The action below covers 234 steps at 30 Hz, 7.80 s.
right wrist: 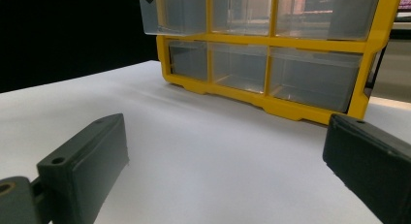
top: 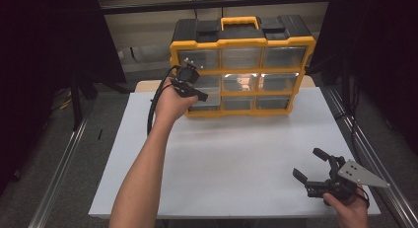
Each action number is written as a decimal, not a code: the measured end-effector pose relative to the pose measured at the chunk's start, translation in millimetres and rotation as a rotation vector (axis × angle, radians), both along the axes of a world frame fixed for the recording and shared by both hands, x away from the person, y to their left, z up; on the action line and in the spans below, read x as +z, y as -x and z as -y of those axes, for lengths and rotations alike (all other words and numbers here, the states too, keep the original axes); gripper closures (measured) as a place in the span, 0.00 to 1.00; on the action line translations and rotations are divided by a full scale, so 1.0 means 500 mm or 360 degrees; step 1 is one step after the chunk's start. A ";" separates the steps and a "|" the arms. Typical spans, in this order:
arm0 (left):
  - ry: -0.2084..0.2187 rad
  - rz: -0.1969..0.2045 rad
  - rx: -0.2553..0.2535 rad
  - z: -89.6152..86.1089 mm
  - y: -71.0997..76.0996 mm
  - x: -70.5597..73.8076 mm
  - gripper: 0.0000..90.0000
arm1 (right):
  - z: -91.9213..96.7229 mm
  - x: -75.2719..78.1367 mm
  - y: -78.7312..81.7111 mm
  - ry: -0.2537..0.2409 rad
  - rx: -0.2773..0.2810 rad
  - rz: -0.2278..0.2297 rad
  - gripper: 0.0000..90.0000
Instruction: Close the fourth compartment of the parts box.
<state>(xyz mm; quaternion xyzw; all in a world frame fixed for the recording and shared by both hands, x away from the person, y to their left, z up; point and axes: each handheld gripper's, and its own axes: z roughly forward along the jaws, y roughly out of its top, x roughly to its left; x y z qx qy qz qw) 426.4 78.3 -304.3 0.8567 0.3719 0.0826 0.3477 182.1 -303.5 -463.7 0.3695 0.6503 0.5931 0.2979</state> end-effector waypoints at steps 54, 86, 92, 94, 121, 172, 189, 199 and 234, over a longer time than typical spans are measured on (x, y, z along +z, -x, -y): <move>-0.0027 0.0060 0.0058 0.014 -0.022 0.000 1.00 | 0.001 0.000 0.000 0.0001 0.0006 0.0000 0.02; 0.0039 0.0089 0.0117 0.014 -0.028 0.005 1.00 | 0.001 -0.001 0.000 0.0000 0.0014 -0.0002 0.02; 0.0035 0.0089 0.0113 0.013 -0.030 0.007 1.00 | 0.001 -0.001 0.000 -0.0001 0.0012 -0.0005 0.02; -0.0007 0.0088 0.0071 0.009 -0.032 0.009 1.00 | 0.001 -0.001 0.000 0.0000 0.0012 -0.0002 0.02; 0.0035 0.0090 0.0149 0.025 -0.036 -0.005 1.00 | 0.002 -0.001 0.000 -0.0002 0.0016 -0.0001 0.02; 0.0027 0.0109 0.0177 0.021 -0.051 0.001 1.00 | 0.004 -0.001 0.001 0.0001 0.0012 -0.0007 0.02; 0.0023 0.0130 0.0211 0.023 -0.057 -0.003 1.00 | 0.003 -0.001 0.001 -0.0001 0.0013 -0.0007 0.02; 0.0015 0.0132 0.0205 0.023 -0.061 -0.004 1.00 | 0.003 -0.001 0.000 0.0000 0.0018 -0.0006 0.02; 0.0028 0.0186 0.0257 0.023 -0.073 -0.010 1.00 | 0.003 -0.002 0.001 -0.0001 0.0014 -0.0015 0.02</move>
